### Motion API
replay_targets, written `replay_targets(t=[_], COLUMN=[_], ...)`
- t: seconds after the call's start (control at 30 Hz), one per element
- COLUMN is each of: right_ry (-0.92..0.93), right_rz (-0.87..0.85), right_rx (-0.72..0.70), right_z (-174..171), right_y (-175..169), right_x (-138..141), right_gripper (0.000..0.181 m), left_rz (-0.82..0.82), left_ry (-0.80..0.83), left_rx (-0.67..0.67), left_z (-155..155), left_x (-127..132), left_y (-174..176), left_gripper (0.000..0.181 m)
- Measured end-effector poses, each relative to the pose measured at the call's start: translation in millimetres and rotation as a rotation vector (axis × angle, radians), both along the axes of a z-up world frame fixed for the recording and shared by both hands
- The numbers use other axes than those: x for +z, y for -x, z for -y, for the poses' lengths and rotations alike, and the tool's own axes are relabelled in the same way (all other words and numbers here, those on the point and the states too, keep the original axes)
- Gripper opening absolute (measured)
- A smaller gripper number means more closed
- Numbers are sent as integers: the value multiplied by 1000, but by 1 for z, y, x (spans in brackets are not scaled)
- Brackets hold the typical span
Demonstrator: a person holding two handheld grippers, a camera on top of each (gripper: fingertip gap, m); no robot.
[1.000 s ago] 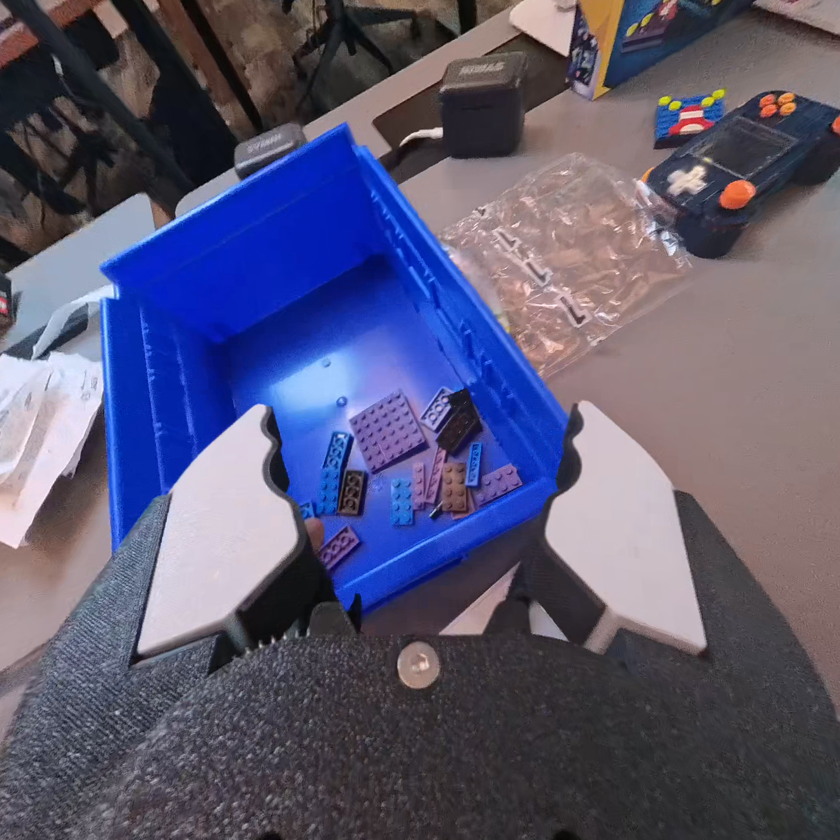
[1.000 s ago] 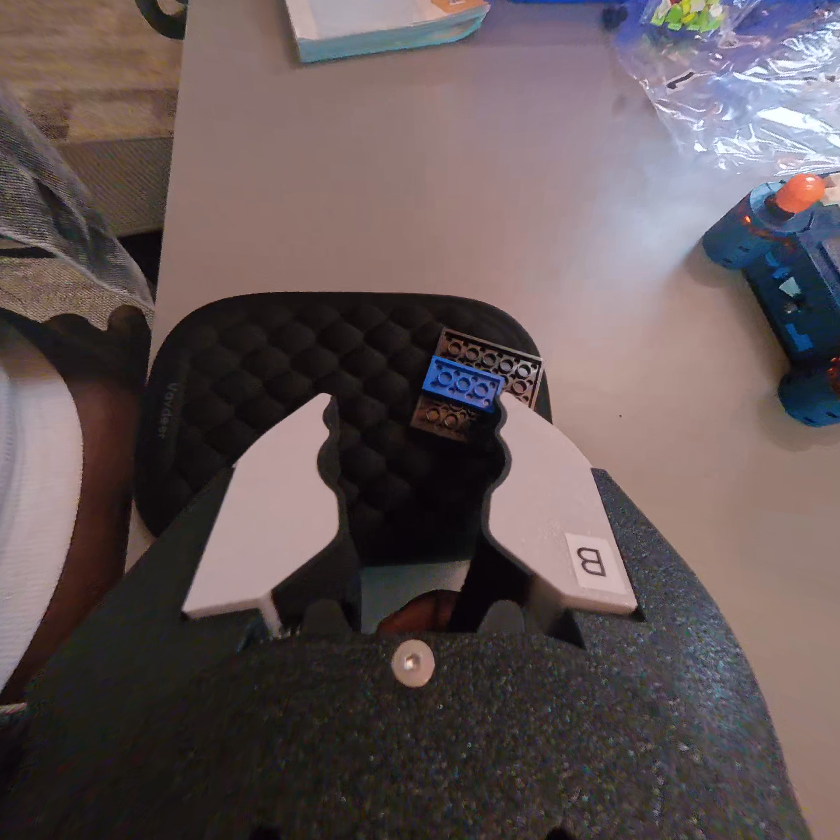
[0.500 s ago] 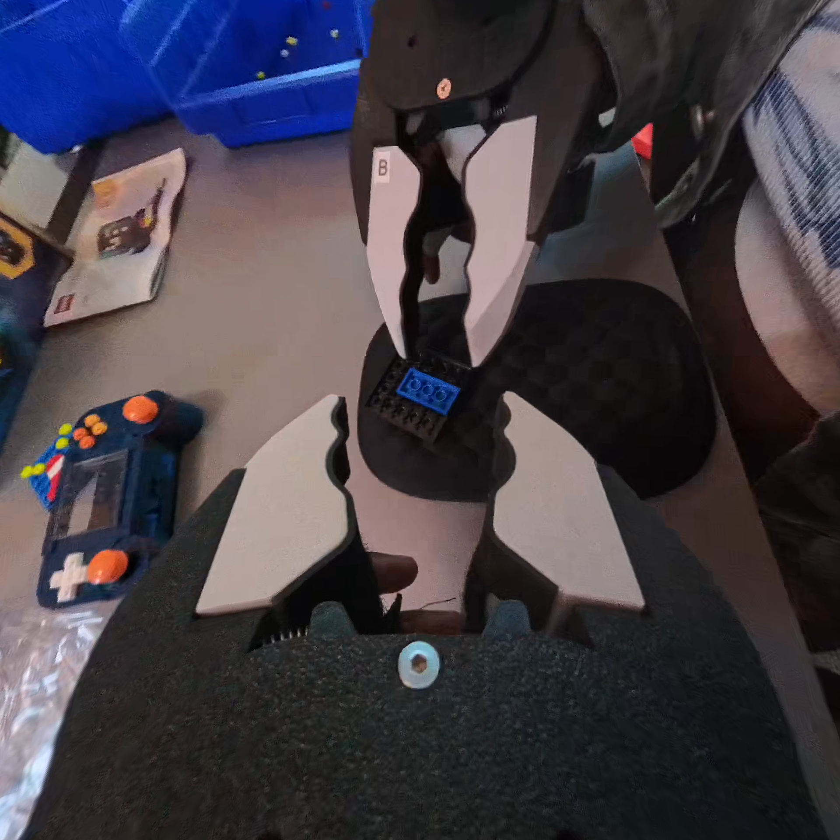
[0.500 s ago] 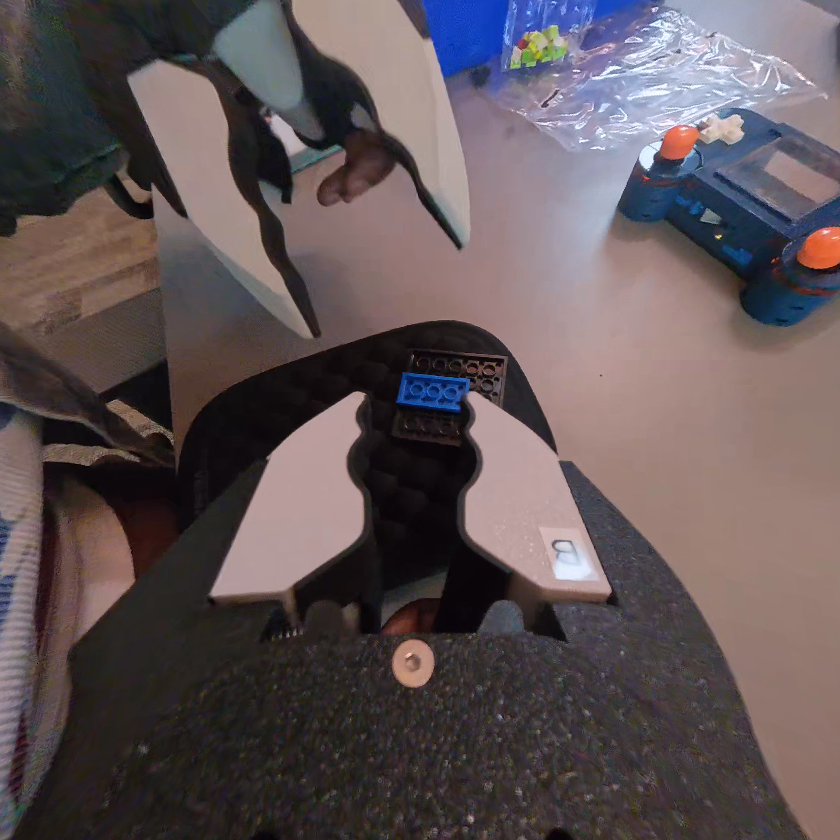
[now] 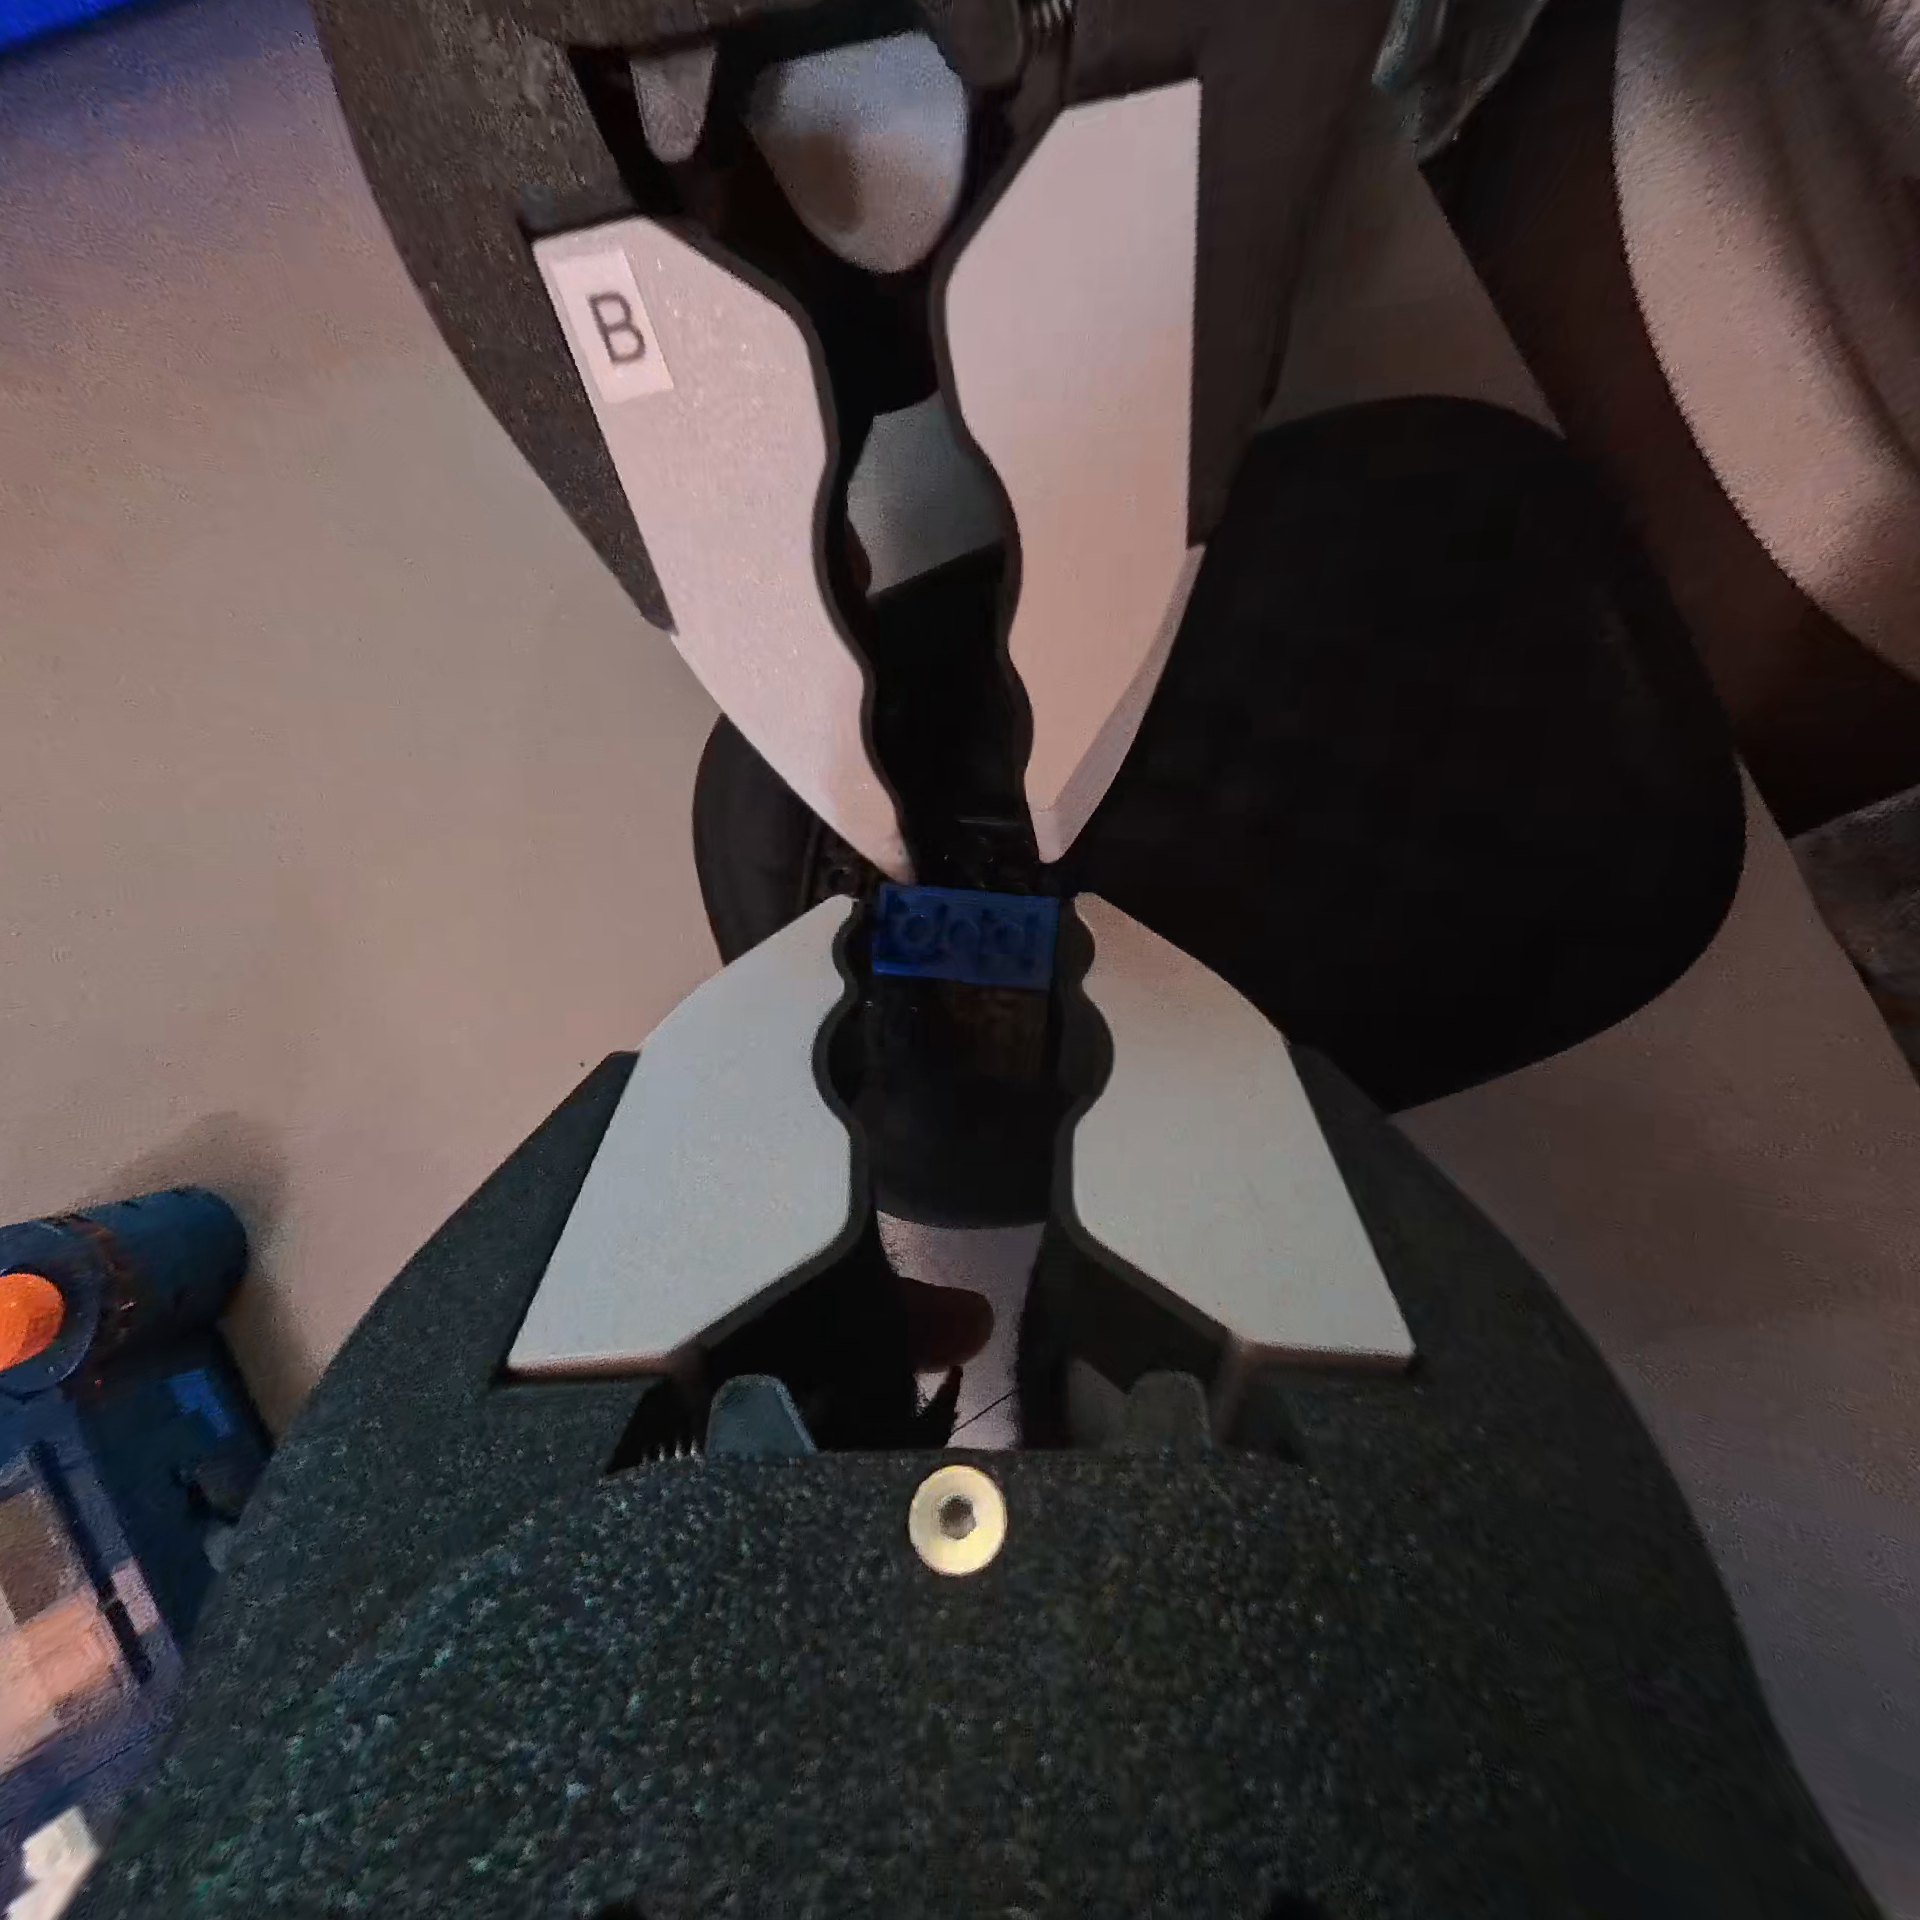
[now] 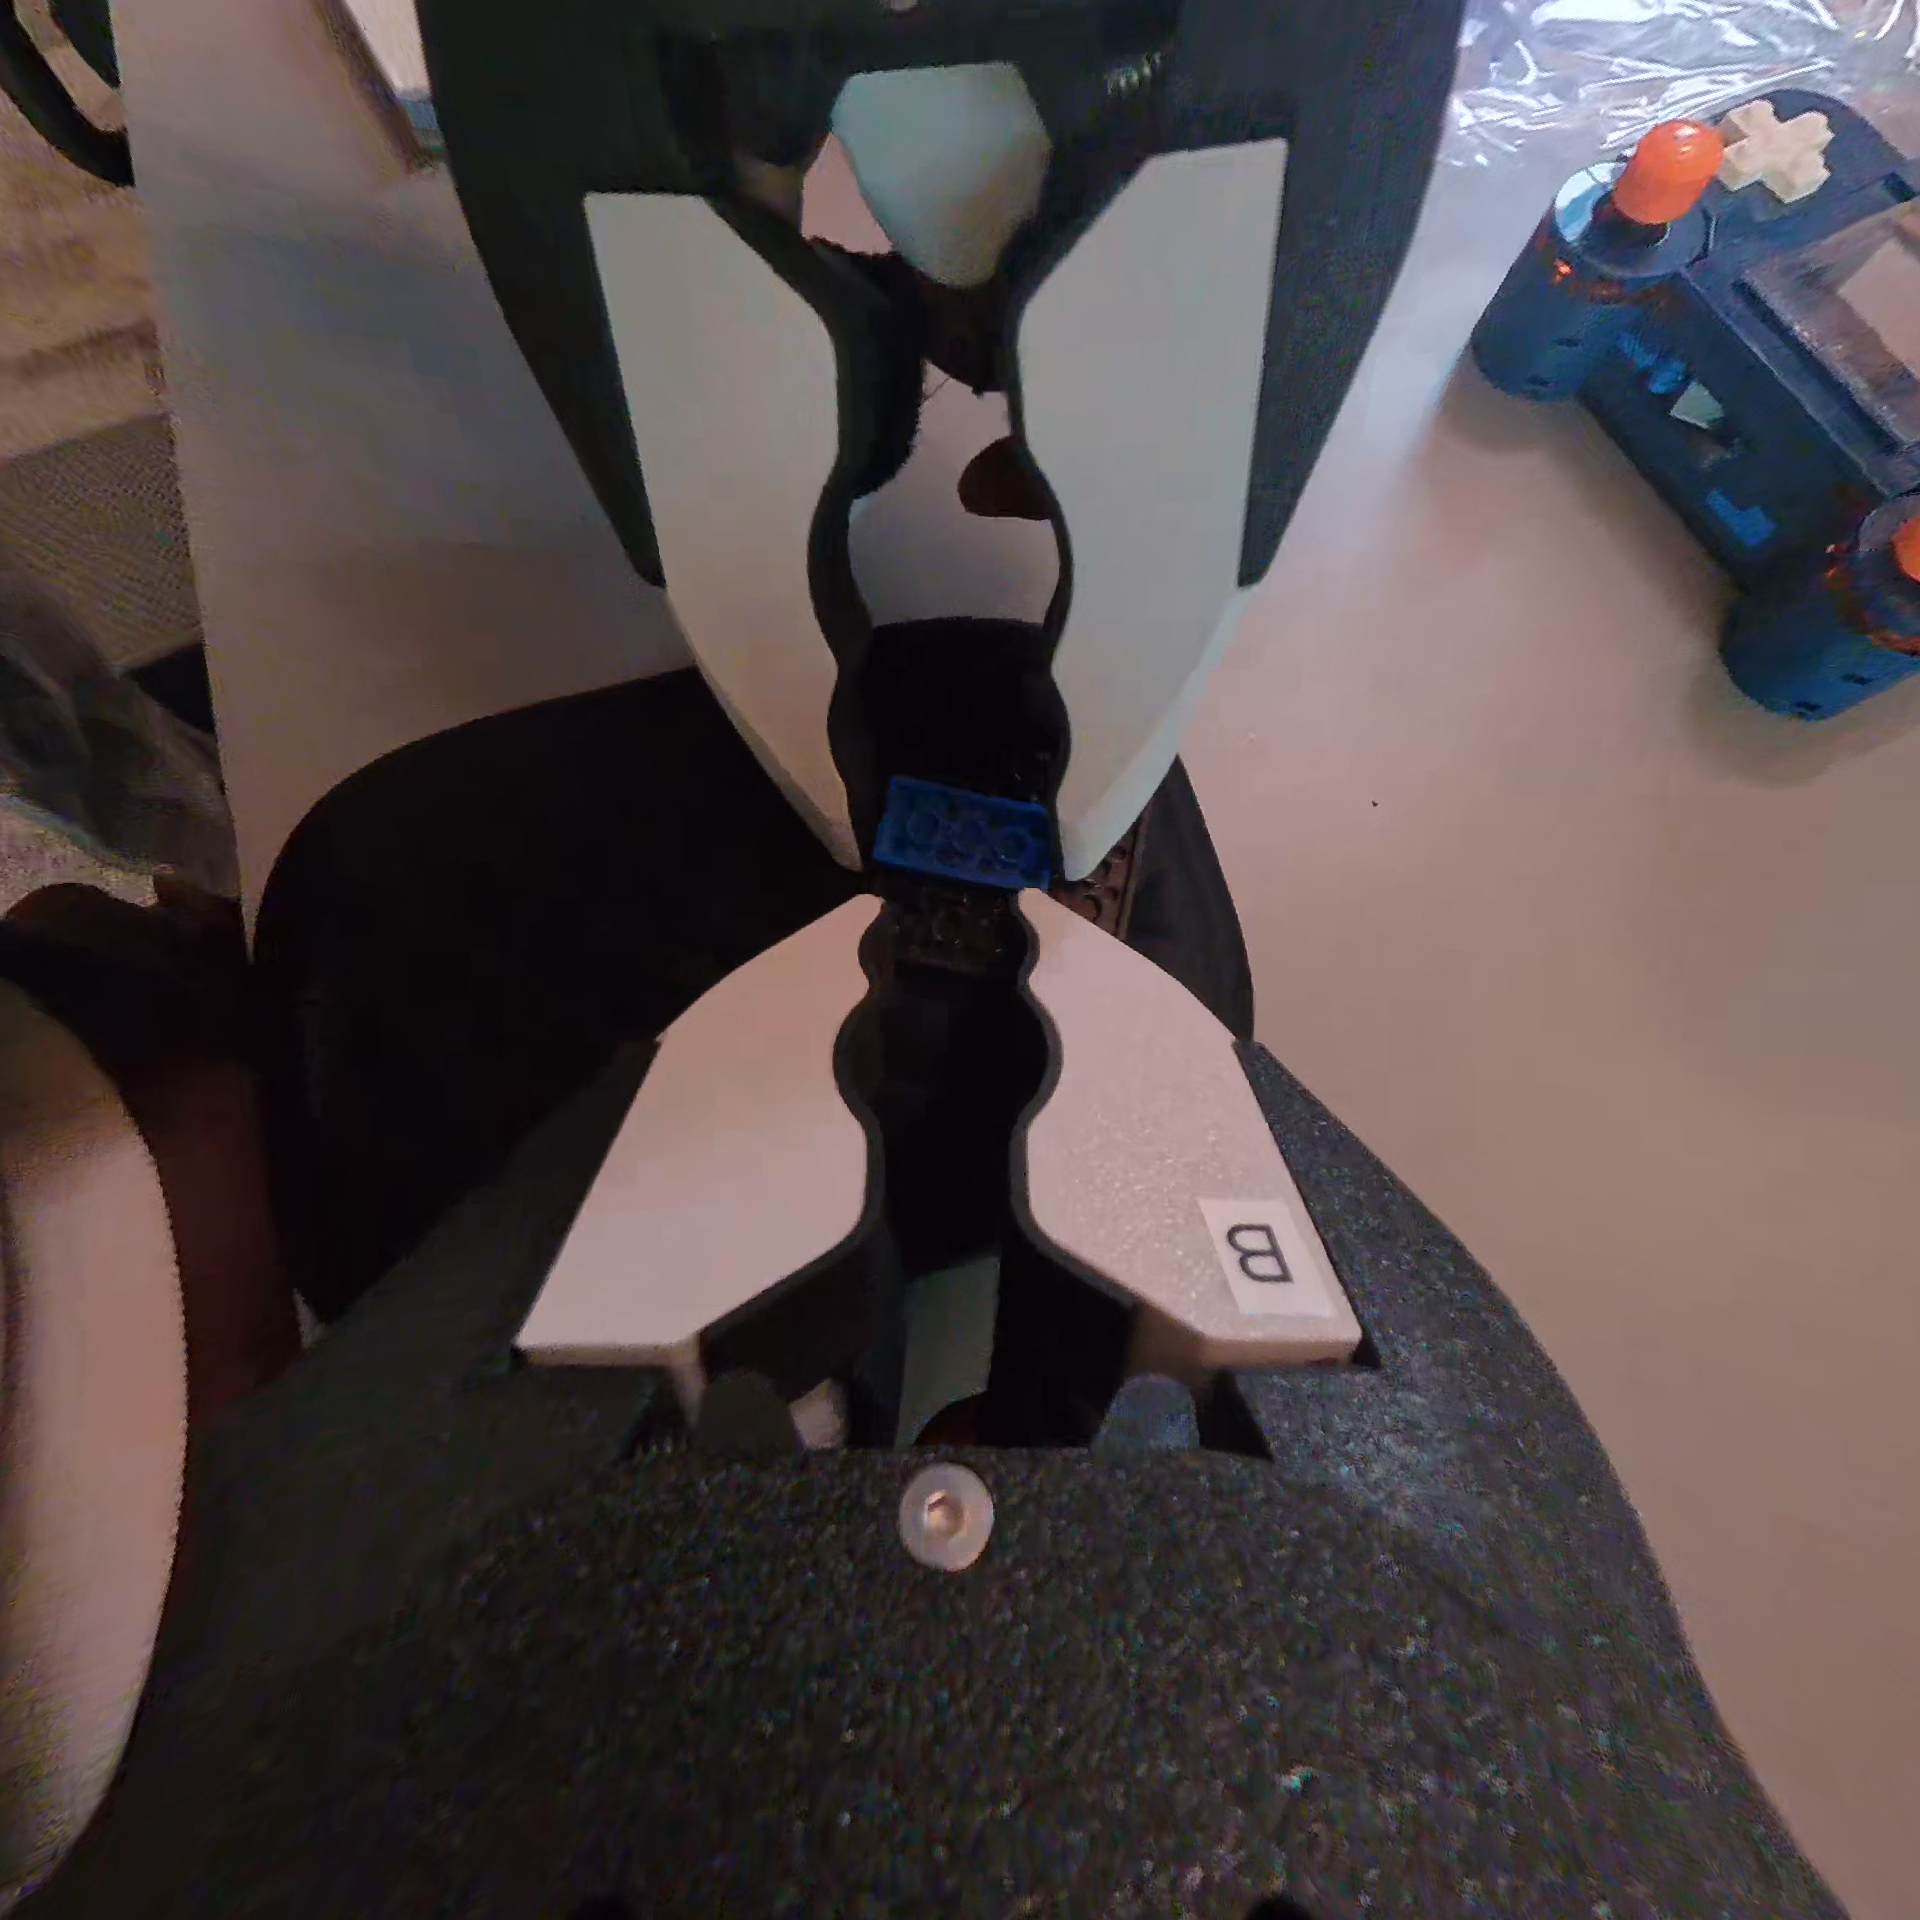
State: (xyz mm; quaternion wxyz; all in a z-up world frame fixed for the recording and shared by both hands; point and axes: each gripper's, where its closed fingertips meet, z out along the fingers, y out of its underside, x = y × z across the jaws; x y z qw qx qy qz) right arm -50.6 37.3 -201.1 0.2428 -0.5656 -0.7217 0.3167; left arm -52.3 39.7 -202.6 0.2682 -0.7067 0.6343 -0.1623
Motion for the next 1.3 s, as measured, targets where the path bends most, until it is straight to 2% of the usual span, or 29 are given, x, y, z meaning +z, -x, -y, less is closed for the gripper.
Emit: replay_targets(t=[0.33, 0.6, 0.8, 1.1, 1.13, 1.17, 1.2, 1.23, 1.27, 1.3], right_ry=[50, 22, -17, -46, -46, -45, -44, -67, -79, -82], right_rz=[0, -41, 19, 72, 76, 84, 87, 91, 103, 112], right_rx=[43, -42, 14, 75, 75, 67, 72, 87, 90, 96], right_z=[0, -5, -4, -3, -3, -5, -5, -5, -5, -4], right_y=[0, 0, 0, -2, -2, -2, -1, -1, -1, -1], right_x=[2, 2, -3, -7, -7, -8, -8, -8, -8, -7], right_gripper=[19, 27, 28, 29, 29, 30, 29, 29, 29, 29], left_rz=[9, 67, 107, 70, 67, 315, 599, 532, 297, 198], left_ry=[63, 58, 25, -29, -38, 33, 52, -91, -259, -219], left_rx=[-28, 9, 47, 117, 119, 105, 124, 215, 329, 383], left_z=[1, 0, 0, 1, 3, 13, 14, -2, -21, -21], left_x=[0, -1, -1, 0, 1, 34, 90, 107, 97, 81], left_y=[-2, -3, -4, -4, -4, -25, -34, -14, 22, 45], left_gripper=[33, 33, 33, 31, 24, 0, 0, 0, 0, 0])
